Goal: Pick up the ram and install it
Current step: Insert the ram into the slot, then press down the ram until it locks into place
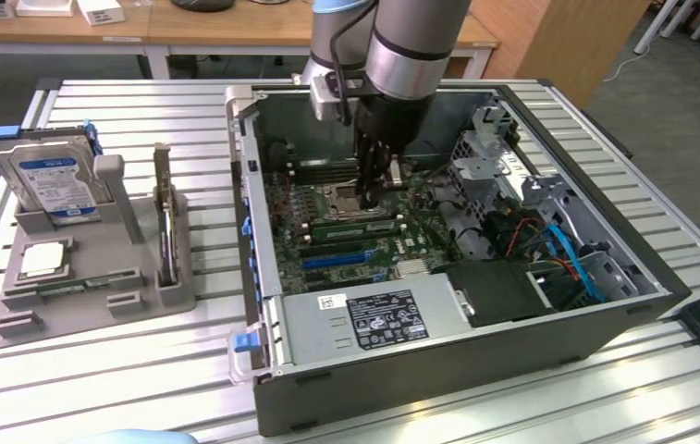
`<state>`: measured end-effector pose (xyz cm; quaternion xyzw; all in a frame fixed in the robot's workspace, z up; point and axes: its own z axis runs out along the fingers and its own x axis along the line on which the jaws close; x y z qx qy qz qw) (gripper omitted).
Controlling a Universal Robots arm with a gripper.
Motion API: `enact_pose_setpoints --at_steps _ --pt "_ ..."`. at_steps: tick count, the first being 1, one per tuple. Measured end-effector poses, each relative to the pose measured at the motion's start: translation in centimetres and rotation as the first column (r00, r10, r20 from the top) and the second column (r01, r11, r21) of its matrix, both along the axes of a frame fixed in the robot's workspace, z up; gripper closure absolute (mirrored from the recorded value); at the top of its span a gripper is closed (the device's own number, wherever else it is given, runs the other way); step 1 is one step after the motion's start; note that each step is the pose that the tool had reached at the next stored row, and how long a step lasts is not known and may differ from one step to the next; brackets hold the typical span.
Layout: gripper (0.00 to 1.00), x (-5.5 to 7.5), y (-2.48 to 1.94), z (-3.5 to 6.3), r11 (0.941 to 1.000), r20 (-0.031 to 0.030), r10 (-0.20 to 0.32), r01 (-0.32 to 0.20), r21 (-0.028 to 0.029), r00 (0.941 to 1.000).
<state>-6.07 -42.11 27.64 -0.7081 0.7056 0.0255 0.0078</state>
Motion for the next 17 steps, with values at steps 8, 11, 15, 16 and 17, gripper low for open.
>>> enact_pose_setpoints --at_steps 8,11,15,16,17 --pt "0.69 0.0 0.0 0.6 1.0 0.0 0.0 0.0 0.001 1.0" --pt "0.69 0.0 0.0 0.61 1.0 0.0 0.0 0.0 0.0009 1.0" --pt "0.69 0.0 0.0 0.61 1.0 0.0 0.0 0.0 0.001 1.0" --pt "0.69 0.0 0.0 0.62 1.0 0.0 0.0 0.0 0.001 1.0" --pt "0.69 0.0 0.0 0.62 1.0 0.0 0.0 0.0 0.001 1.0"
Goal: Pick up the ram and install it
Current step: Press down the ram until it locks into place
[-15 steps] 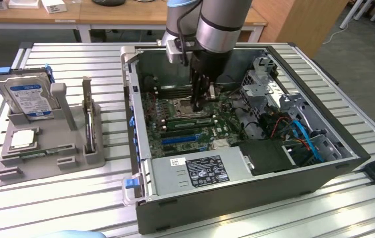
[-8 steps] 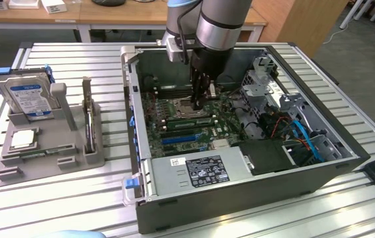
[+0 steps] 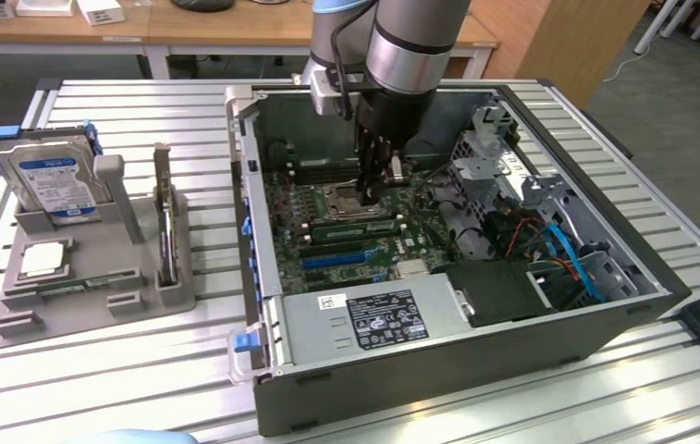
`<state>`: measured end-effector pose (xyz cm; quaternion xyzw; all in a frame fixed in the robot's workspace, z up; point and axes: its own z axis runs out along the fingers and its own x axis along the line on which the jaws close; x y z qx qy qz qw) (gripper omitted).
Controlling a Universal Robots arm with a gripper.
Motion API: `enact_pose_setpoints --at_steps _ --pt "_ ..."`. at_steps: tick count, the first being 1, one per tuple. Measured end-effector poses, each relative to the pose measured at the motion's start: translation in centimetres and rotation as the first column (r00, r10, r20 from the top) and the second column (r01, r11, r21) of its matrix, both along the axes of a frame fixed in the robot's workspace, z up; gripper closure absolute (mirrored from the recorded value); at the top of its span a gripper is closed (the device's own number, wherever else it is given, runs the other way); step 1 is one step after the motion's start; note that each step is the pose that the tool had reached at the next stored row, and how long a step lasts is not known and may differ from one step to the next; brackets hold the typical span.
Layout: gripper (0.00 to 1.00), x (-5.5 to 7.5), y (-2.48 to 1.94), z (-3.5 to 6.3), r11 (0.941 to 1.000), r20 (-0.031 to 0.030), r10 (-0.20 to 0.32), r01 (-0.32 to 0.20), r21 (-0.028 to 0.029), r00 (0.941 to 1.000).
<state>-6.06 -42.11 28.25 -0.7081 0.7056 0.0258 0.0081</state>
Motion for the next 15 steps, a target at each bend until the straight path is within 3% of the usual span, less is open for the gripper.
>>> enact_pose_setpoints --at_steps 4,9,15 --pt "0.7 0.0 0.0 0.0 1.0 0.0 0.0 0.0 0.0 1.0" --pt "0.9 0.0 0.0 0.0 1.0 0.0 0.0 0.0 -0.0001 1.0" --pt "0.9 0.32 0.0 0.02 1.0 -0.0002 0.0 0.0 -0.0004 1.0"
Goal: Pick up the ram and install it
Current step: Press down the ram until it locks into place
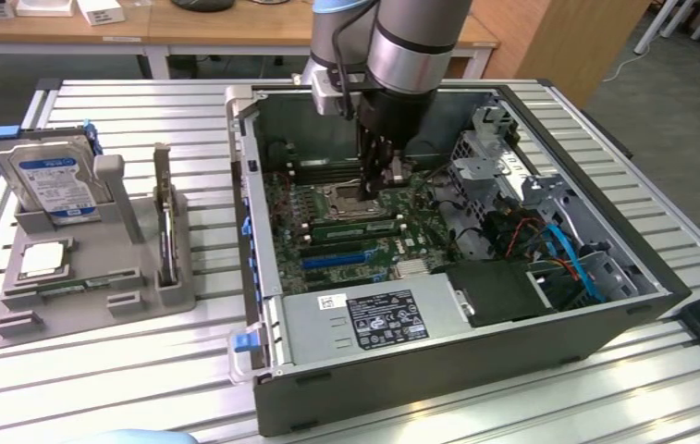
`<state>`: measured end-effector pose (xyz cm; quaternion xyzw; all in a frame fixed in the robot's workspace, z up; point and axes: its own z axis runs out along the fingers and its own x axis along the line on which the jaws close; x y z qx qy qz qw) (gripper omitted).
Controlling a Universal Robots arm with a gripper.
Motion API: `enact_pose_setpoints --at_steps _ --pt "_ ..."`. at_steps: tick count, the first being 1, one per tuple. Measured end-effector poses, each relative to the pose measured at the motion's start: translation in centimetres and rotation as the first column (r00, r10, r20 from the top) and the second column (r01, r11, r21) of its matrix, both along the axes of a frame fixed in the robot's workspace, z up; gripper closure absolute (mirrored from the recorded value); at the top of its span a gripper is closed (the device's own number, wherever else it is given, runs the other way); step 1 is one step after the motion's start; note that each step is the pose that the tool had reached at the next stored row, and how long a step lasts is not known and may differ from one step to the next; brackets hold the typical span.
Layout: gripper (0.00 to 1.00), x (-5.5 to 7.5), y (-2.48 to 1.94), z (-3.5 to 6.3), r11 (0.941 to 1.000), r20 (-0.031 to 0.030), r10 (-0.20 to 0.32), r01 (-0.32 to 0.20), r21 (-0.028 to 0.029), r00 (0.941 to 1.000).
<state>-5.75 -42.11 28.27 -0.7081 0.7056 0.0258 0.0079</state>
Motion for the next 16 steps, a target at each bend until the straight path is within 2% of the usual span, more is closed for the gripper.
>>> enact_pose_setpoints --at_steps 12,16 --pt "0.9 4.9 0.0 -0.02 1.0 0.0002 0.0 0.0 0.0003 1.0" --pt "0.9 5.7 0.0 -0.02 1.0 0.0002 0.0 0.0 0.0004 1.0"
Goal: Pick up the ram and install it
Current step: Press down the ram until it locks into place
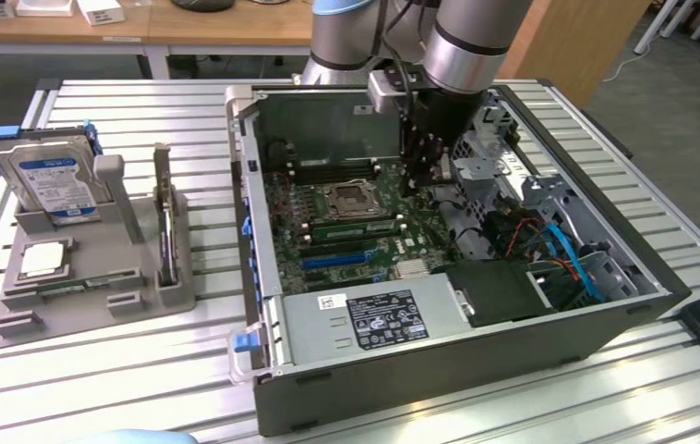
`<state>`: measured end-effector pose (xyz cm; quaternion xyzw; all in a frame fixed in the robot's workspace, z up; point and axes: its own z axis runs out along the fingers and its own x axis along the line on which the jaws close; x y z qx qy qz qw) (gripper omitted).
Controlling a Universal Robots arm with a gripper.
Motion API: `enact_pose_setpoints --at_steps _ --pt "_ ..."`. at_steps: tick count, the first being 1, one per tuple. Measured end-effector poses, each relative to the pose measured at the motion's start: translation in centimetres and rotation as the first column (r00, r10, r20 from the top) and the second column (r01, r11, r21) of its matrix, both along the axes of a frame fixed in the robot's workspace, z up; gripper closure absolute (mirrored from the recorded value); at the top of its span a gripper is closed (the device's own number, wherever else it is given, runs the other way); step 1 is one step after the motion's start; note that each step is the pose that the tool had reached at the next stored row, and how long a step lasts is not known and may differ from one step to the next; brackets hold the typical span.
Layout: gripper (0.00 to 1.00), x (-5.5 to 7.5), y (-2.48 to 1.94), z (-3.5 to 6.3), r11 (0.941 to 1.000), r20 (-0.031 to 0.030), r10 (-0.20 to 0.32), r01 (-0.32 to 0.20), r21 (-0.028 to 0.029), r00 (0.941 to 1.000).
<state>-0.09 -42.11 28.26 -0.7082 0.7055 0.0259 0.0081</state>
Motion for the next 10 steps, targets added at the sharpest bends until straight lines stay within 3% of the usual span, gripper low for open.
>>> enact_pose_setpoints --at_steps 5,10 --pt "0.9 0.0 0.0 -0.17 1.0 -0.0001 0.0 0.0 -0.0001 1.0" --pt "0.9 0.0 0.0 -1.01 1.0 -0.0001 0.0 0.0 -0.0007 1.0"
